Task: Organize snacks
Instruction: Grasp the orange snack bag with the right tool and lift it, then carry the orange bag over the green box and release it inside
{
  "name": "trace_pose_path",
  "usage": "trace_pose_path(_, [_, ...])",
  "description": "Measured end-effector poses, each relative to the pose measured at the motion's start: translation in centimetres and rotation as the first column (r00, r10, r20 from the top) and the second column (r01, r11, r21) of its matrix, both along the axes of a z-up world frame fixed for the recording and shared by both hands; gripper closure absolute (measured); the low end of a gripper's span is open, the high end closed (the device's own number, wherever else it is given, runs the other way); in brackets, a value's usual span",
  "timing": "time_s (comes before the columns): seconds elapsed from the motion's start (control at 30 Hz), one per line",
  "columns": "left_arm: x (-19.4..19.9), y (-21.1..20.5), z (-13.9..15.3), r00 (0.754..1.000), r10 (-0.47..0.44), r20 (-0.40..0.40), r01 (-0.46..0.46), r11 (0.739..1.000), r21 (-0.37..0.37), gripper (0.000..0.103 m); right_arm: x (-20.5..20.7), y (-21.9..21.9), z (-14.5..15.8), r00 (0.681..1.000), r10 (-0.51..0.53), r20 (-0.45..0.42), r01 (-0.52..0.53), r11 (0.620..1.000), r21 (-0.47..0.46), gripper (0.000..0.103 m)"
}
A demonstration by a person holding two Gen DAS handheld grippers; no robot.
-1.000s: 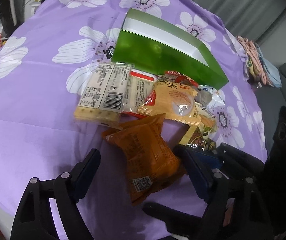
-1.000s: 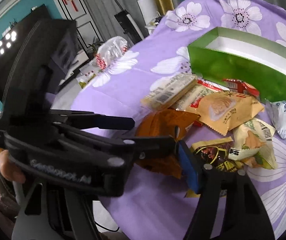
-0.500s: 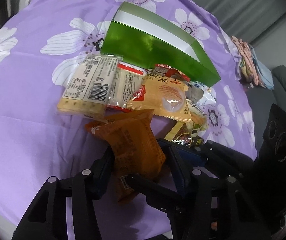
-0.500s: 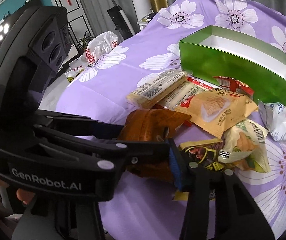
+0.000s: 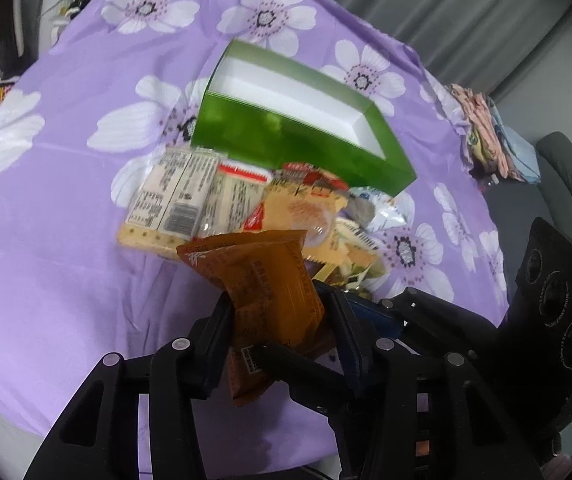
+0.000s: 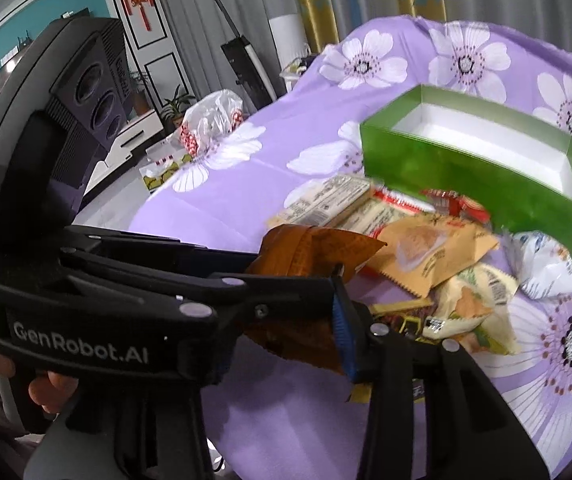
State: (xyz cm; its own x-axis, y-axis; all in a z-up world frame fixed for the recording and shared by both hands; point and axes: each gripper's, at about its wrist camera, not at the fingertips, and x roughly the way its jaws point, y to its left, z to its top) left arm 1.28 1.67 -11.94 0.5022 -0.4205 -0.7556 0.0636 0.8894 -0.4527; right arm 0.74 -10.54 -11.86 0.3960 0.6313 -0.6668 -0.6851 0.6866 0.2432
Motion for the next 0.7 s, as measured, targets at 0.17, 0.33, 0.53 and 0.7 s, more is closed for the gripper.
trace_pose_path(0.17, [0.6,-0.6,2.4,0.998,-0.018,0.055,0.017,1.0,0.018,0.055,0.1,-0.6,1.8,0.998,-0.016,0.064,0.014,0.999,0.032,0.061])
trace_pose_path(0.33, [1.5,-1.3,4.2,0.995,-0.04,0.089,0.037,0.999,0.04,0.055,0.9,-1.4,2.9,0.994,-0.041,0.102,0.033,0.997,0.073,0.062])
trace_pose_path(0.53, [3.7,-2.6,6.5,0.989,-0.072,0.131,0.064,0.996,0.069,0.056,2.8,-2.7,4.6,0.984,-0.081,0.156,0.064,0.992,0.111,0.062])
trace_pose_path(0.7, [6.6,-4.0,8.4,0.98,-0.11,0.166,0.096,0.991,0.091,0.056,5.1,-4.1,6.1,0.972,-0.124,0.198,0.099,0.986,0.131,0.063])
